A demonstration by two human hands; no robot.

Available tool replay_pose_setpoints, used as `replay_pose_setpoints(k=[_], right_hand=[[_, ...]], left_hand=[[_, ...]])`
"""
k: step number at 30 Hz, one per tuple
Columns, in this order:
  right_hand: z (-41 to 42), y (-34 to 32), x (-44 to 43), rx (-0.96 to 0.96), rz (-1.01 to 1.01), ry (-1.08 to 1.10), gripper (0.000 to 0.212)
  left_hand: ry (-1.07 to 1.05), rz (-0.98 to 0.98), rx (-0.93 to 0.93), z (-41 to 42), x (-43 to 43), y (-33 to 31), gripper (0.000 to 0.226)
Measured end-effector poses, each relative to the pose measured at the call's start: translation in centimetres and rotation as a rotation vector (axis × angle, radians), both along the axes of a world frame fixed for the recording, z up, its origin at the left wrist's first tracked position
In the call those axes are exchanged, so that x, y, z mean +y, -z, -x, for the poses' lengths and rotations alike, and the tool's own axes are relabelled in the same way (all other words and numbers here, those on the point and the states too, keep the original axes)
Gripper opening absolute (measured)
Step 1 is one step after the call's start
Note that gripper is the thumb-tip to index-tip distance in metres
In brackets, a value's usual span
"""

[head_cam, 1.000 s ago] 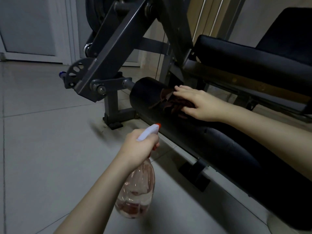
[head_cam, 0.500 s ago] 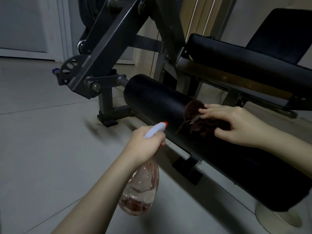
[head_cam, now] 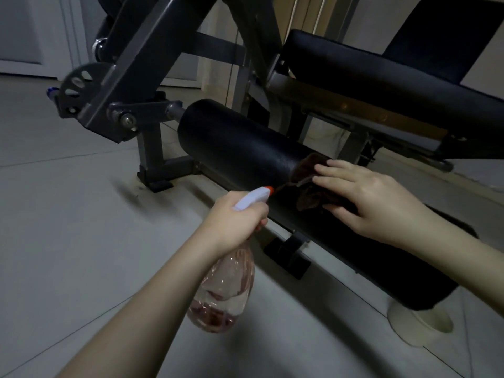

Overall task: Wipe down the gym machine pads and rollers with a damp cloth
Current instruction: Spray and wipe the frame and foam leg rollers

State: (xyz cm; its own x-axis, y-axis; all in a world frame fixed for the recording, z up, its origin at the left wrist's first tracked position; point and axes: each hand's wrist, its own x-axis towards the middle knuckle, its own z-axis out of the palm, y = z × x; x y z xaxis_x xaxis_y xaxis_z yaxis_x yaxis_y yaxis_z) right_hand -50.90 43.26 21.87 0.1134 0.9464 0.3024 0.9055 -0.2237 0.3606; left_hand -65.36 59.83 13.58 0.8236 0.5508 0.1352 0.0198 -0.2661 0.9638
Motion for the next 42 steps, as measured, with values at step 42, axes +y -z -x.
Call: replay_pose_setpoints(k=[42], right_hand=[[1.3,1.8,-4.5,-0.005,-0.366,0.248,0.043]], left_hand=[[0.144,0.029,0.007,-0.5,-3.5,-0.3,0.029]])
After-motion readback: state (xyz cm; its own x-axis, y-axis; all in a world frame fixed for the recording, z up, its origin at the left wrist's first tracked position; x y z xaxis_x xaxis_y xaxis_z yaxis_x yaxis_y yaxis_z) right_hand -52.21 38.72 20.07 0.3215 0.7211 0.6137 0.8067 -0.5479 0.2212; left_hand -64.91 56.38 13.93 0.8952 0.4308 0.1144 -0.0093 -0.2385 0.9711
